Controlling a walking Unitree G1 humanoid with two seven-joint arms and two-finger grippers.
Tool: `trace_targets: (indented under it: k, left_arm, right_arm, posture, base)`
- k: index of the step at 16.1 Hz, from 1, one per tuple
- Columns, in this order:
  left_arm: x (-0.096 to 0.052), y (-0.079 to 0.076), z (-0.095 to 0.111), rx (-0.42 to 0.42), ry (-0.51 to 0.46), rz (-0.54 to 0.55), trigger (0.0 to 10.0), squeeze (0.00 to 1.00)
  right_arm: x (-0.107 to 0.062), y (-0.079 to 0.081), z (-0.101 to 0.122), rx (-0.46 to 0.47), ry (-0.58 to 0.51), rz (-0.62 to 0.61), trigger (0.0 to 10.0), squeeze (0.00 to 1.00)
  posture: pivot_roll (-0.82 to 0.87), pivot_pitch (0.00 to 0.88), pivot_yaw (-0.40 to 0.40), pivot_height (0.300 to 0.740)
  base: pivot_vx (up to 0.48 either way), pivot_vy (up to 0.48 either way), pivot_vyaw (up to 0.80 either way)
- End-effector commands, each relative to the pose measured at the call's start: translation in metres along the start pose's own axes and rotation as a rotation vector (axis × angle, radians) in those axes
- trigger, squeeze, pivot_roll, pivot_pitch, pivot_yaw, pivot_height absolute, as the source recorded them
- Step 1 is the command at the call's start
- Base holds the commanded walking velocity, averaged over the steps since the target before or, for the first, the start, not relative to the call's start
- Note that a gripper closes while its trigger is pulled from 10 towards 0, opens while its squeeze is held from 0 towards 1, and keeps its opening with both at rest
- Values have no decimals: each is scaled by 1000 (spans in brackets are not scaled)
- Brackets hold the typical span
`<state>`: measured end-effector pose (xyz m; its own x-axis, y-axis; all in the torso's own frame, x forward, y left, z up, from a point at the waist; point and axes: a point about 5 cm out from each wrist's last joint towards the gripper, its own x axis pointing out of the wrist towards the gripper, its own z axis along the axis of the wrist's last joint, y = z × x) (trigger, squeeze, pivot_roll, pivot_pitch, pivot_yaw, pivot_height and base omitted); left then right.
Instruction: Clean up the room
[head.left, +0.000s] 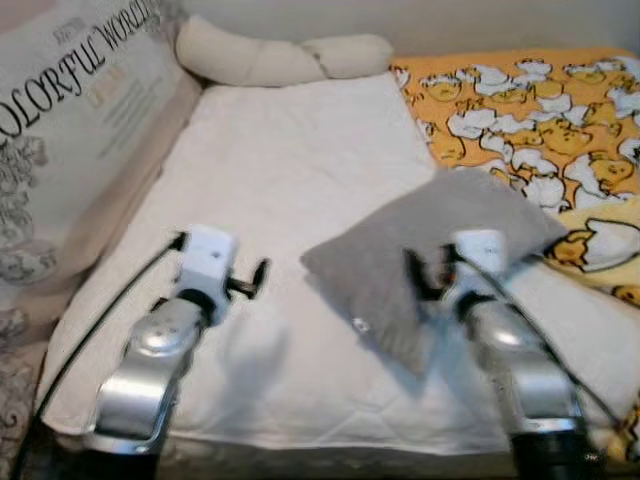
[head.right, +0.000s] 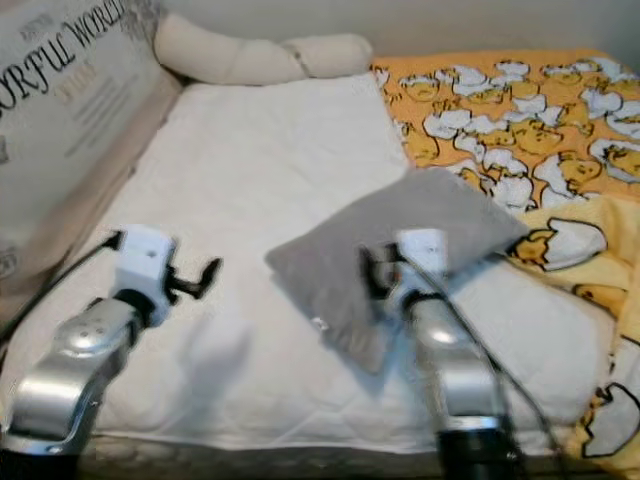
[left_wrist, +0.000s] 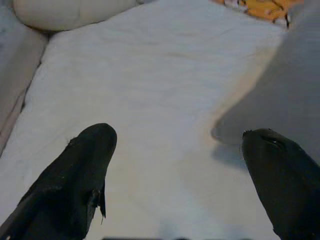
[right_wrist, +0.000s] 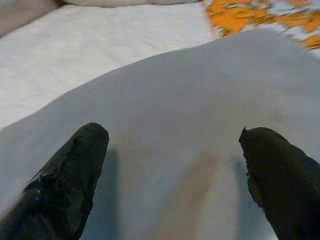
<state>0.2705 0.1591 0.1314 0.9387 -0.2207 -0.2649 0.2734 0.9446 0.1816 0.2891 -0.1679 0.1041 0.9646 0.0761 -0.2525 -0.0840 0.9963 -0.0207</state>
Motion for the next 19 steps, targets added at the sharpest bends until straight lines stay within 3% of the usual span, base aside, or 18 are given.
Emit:
trace_targets:
  k: [1, 5, 6, 7, 9, 12, 13, 16, 18, 19]
  left_arm:
    - [-3, 8, 2, 10, -7, 30, 10000, 0]
    - [-6, 4, -1, 18, 3, 13, 10000, 0]
    - [-7, 1, -5, 7, 13, 1, 10000, 0]
    - [-3, -2, -8, 4, 18, -20, 10000, 0]
    - [9, -2, -5, -3, 10, -49, 10000, 0]
    - [19, -2, 2, 28, -9, -91, 10000, 0]
    - [22, -7, 5, 49, -21, -149, 10000, 0]
    - [26, -26, 15, 61, -73, -325, 10000, 0]
    - [22, -36, 18, 63, -97, -419, 10000, 0]
    - [19, -41, 19, 59, -103, -475, 10000, 0]
  right_arm:
    - [2, 11, 3, 13, -16, 34, 10000, 0]
    - [-1, 3, 4, 84, -26, -31, 10000, 0]
    - [-2, -3, 4, 128, -24, -83, 10000, 541]
    - [-2, -11, 4, 190, -26, -143, 10000, 1000]
    - [-3, -25, 7, 212, -38, -214, 10000, 1000]
    - [0, -45, 4, 158, -34, -286, 10000, 1000]
    - [5, -59, -2, 172, -2, -343, 10000, 1000]
    - [13, -87, -18, 399, 97, -514, 10000, 1000]
    - [21, -85, -26, 559, 137, -451, 10000, 1000]
    - [29, -80, -29, 635, 154, -357, 10000, 1000]
  posture:
    - [-49, 0, 61, 740]
    - [-59, 0, 66, 740]
    - [-57, 0, 67, 740]
    - [-56, 0, 70, 740]
    - [-55, 0, 70, 740]
    - [-69, 0, 96, 740]
    - [-71, 0, 98, 740]
    - [-67, 0, 104, 740]
    - [-67, 0, 106, 740]
    - [-66, 0, 108, 740]
  base:
    - [0, 0, 0]
    - [0, 0, 0]
    - [0, 0, 0]
    - [0, 0, 0]
    - [0, 0, 0]
    - [0, 0, 0]
    - [0, 0, 0]
    - [0, 0, 0]
    - [0, 0, 0]
    - [0, 0, 0]
